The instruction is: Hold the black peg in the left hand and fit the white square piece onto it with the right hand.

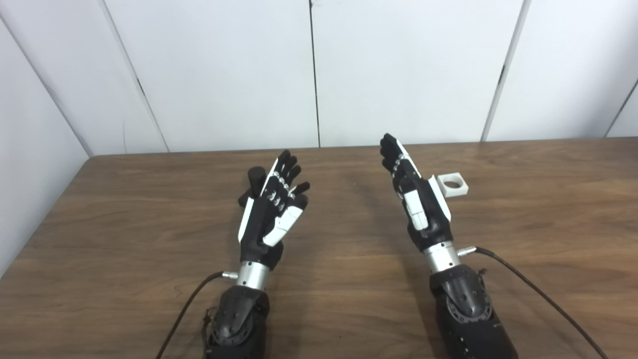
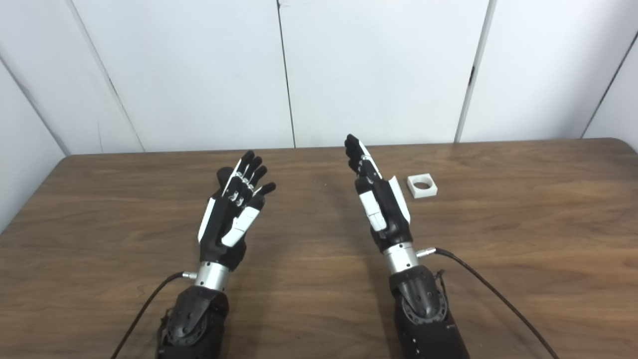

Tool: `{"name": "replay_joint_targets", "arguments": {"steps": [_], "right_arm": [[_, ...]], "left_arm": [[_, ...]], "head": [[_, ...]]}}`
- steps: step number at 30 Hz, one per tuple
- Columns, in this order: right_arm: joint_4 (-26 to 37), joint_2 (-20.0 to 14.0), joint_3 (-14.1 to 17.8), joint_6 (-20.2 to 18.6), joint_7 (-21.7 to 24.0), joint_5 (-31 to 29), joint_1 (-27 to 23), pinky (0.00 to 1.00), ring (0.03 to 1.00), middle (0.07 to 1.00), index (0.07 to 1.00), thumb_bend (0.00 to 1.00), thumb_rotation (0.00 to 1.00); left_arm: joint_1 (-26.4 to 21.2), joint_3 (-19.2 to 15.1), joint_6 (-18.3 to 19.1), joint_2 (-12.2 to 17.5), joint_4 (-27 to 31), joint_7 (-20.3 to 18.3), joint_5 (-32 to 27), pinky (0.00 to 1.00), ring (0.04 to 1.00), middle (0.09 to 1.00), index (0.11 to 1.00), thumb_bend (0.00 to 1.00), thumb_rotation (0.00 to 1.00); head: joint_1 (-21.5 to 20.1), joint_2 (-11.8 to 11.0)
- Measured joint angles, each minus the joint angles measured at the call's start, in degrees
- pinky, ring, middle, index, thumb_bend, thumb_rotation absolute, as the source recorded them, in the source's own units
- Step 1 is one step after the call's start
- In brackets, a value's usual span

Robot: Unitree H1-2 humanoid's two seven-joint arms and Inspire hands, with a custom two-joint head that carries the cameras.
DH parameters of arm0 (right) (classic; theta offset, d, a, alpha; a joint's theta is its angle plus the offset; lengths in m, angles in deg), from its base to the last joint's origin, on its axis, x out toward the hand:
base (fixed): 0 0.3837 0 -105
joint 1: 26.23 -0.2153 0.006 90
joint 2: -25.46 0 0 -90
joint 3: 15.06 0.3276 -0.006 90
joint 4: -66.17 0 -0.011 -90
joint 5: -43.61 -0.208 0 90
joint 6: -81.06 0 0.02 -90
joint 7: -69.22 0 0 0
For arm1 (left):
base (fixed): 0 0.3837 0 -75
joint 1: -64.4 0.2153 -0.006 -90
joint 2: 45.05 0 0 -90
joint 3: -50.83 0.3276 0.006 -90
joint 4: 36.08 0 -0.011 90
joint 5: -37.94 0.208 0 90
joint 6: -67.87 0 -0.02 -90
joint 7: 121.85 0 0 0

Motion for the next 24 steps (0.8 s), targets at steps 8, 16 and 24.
{"name": "replay_joint_targets", "arguments": {"steps": [8, 16, 24], "right_arm": [[-0.4, -0.1, 0.3, 0.0, -0.8, 0.0, -0.2, 0.94, 0.946, 0.942, 0.944, 0.72, 0.41], [-0.8, -0.1, 0.5, 0.0, -1.0, 0.2, -0.5, 0.93, 0.940, 0.943, 0.942, 0.81, 0.40], [-1.3, -0.1, 0.9, 0.0, -1.0, -0.1, -0.8, 0.91, 0.937, 0.945, 0.944, 0.81, 0.38]], "left_arm": [[0.0, 0.0, -0.7, 0.0, -0.1, 0.1, 0.2, 0.87, 0.922, 0.949, 0.956, 0.70, 0.12], [0.0, -0.1, -0.7, 0.0, -0.2, 1.0, 1.2, 0.87, 0.905, 0.946, 0.963, 0.69, 0.00], [-0.1, -0.2, -0.3, 0.0, -0.2, 1.2, 1.2, 0.83, 0.889, 0.940, 0.959, 0.66, 0.00]], "head": [[-0.2, 0.2], [-0.1, 0.3], [-0.1, 0.4]]}}
